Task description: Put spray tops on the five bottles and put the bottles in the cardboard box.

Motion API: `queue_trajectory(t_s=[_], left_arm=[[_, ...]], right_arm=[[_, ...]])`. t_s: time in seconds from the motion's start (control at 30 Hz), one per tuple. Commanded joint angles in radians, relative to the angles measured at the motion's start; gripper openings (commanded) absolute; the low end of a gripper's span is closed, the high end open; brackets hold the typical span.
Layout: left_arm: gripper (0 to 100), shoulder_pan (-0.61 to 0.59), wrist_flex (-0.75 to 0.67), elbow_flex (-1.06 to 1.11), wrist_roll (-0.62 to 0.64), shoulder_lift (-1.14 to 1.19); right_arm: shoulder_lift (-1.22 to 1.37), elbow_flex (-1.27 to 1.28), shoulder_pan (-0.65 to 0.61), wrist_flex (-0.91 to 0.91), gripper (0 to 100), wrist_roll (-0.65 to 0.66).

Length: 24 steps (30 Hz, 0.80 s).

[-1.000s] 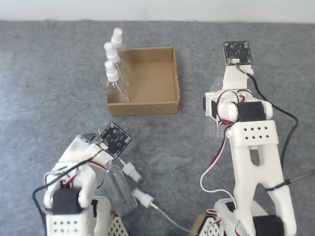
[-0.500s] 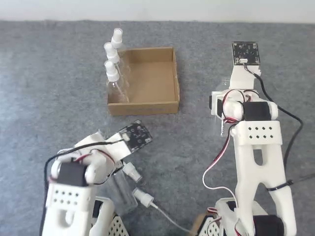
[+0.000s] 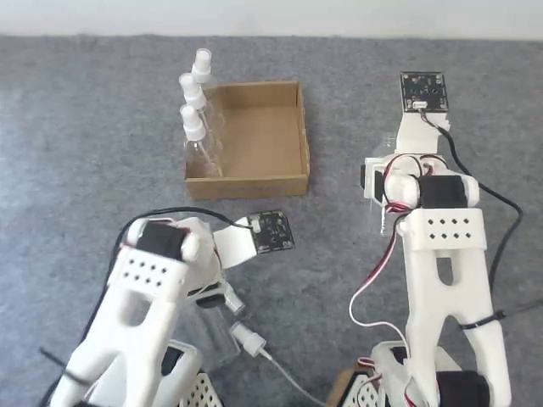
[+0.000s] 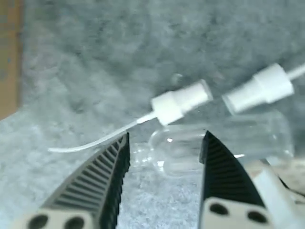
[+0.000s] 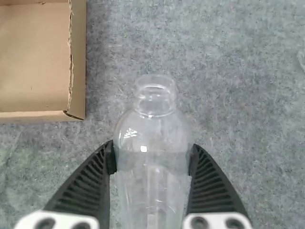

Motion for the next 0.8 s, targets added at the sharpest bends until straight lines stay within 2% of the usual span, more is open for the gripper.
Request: queue_trajectory(t_s=[0.0,0.13,0.47,0.77], left_arm=[[23,0.009,0.008,-0.053,-0.094,0.100],[23,0.006,0.000,-0.053,-0.155,0.147],[23,0.014,-0.176,0.015,-0.155,0.210],[22,0.014,-0.298,0.044,-0.155,0.367]], right_arm=[[-0.041,-0.023,0.028,-0.021,4.5,-0.011],[-0.041,-0.023,0.041,-0.035,4.5,-0.011],[-0.039,-0.021,0.041,-0.035,4.5,-0.011],[-0.039,-0.021,0.036,-0.035,4.5,-0.009]])
